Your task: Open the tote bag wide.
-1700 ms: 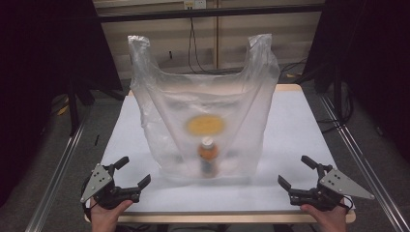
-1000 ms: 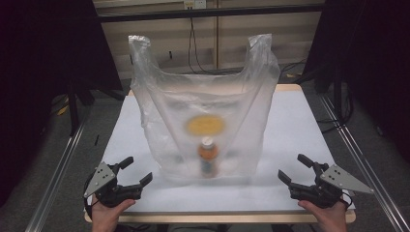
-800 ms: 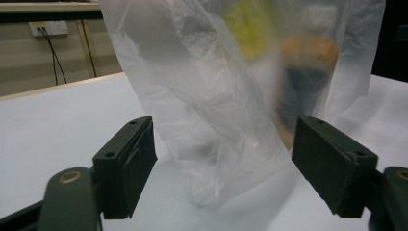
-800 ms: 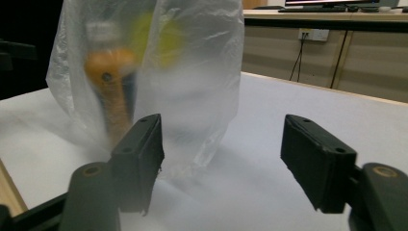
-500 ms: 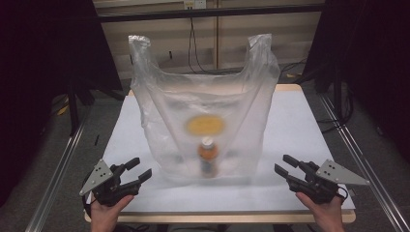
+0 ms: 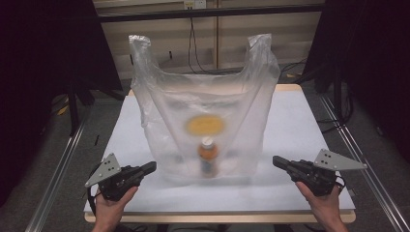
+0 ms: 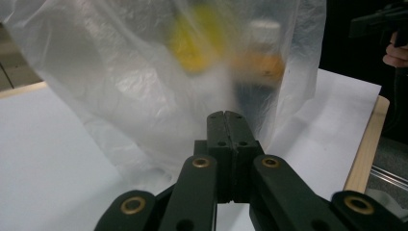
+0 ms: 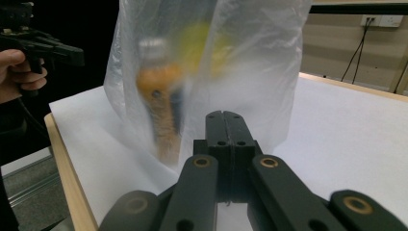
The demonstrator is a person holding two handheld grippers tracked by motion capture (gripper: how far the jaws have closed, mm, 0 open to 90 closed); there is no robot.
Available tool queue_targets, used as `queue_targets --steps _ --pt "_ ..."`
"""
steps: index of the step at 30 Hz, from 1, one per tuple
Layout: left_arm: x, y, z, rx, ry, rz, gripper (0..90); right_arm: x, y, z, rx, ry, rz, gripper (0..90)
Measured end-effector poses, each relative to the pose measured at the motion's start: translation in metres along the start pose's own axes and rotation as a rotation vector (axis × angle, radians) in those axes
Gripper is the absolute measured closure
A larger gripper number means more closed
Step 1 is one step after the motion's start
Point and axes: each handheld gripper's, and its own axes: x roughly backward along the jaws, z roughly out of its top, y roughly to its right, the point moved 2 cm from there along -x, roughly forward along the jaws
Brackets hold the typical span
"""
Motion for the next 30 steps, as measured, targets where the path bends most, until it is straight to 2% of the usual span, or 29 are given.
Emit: queue_targets --steps 2,3,4,6,8,10,11,17,18,22,23,24,29,30 --pt "-0.002 -0.001 0.003 -0.002 0.000 -0.014 90.0 -0.001 0.000 0.003 0.001 -0.002 0.001 90.0" --pt "-0.005 -0.001 0.006 -0.013 -0.004 -0.008 90.0 -0.002 0.000 0.006 -0.001 -0.003 0.004 90.0" --pt "-0.007 -0.001 0.009 -0.014 0.001 -0.022 90.0 -0.004 0.001 0.011 0.000 0.001 0.007 90.0" --pt "-0.012 0.000 0.015 -0.002 0.007 -0.024 90.0 -0.010 0.002 0.019 -0.003 0.005 0.028 90.0" --pt "-0.016 -0.001 0.020 -0.020 -0.001 -0.047 90.0 -0.012 0.002 0.021 -0.007 0.003 0.029 90.0" --pt "-0.020 0.000 0.025 -0.033 -0.008 -0.046 90.0 -0.017 0.003 0.025 -0.005 0.004 0.037 90.0" --pt "-0.023 0.001 0.027 -0.034 -0.001 -0.075 90.0 -0.019 0.003 0.027 -0.007 0.002 0.040 90.0" --pt "-0.030 0.002 0.041 -0.050 0.011 -0.095 90.0 -0.026 0.002 0.046 0.003 0.035 0.070 90.0" --pt "-0.031 0.002 0.044 -0.030 0.016 -0.106 90.0 -0.026 0.003 0.050 0.010 0.047 0.069 90.0" --pt "-0.030 -0.002 0.059 -0.010 0.048 -0.125 90.0 -0.030 0.002 0.067 0.014 0.055 0.093 90.0" --pt "-0.029 -0.002 0.063 -0.016 0.048 -0.115 90.0 -0.031 0.002 0.071 0.016 0.059 0.102 90.0" --pt "-0.032 -0.005 0.069 -0.018 0.067 -0.123 90.0 -0.034 0.002 0.078 0.022 0.069 0.114 90.0" --pt "-0.037 -0.009 0.081 -0.032 0.068 -0.101 90.0 -0.039 0.000 0.092 0.041 0.074 0.132 90.0" --pt "-0.038 -0.009 0.084 -0.030 0.084 -0.109 90.0 -0.040 -0.001 0.096 0.047 0.070 0.131 90.0"
